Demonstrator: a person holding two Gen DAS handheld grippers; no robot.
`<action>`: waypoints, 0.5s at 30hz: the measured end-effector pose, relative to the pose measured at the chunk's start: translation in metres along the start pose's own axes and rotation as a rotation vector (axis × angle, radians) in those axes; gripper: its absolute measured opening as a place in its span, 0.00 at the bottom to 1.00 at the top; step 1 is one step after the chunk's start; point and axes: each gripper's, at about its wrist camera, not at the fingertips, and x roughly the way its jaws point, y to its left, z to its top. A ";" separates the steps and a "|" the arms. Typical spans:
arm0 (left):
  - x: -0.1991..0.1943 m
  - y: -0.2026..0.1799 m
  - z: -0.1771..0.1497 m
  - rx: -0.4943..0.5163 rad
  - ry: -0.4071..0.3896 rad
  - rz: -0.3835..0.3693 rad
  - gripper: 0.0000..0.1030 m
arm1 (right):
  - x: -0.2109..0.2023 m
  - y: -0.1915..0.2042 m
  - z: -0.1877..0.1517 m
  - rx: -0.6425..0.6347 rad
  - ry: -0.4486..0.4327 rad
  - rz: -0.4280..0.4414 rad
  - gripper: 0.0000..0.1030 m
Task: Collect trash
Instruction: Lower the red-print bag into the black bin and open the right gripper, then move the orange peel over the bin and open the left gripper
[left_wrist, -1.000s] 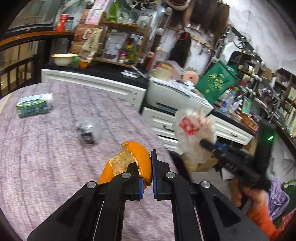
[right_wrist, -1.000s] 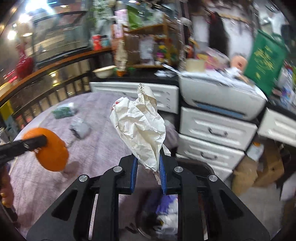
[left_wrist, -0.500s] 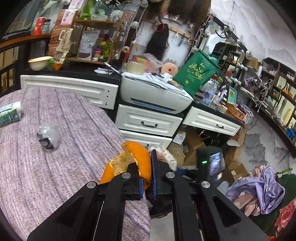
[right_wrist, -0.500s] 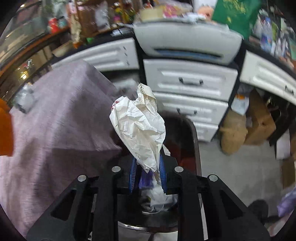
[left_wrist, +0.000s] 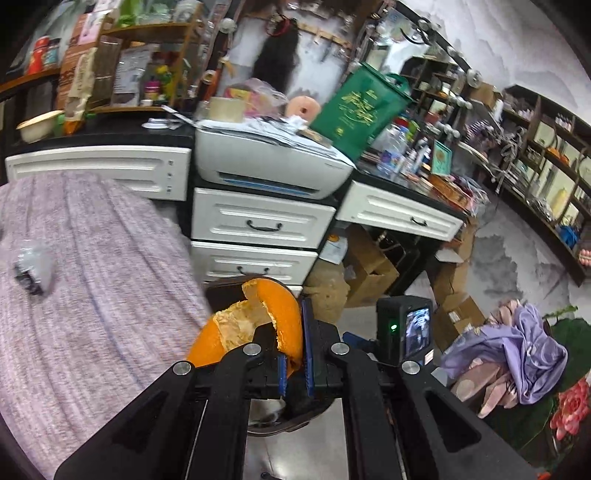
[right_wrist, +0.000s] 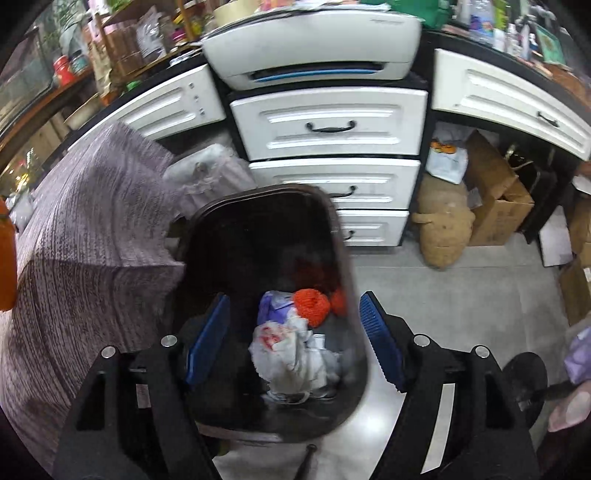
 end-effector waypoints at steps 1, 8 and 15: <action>0.004 -0.003 0.000 0.007 0.009 -0.005 0.07 | -0.003 -0.006 0.001 0.012 -0.005 -0.006 0.70; 0.037 -0.023 -0.005 0.060 0.073 -0.020 0.07 | -0.025 -0.049 0.003 0.087 -0.039 -0.058 0.70; 0.076 -0.033 -0.019 0.070 0.157 -0.028 0.07 | -0.032 -0.068 0.002 0.114 -0.049 -0.075 0.70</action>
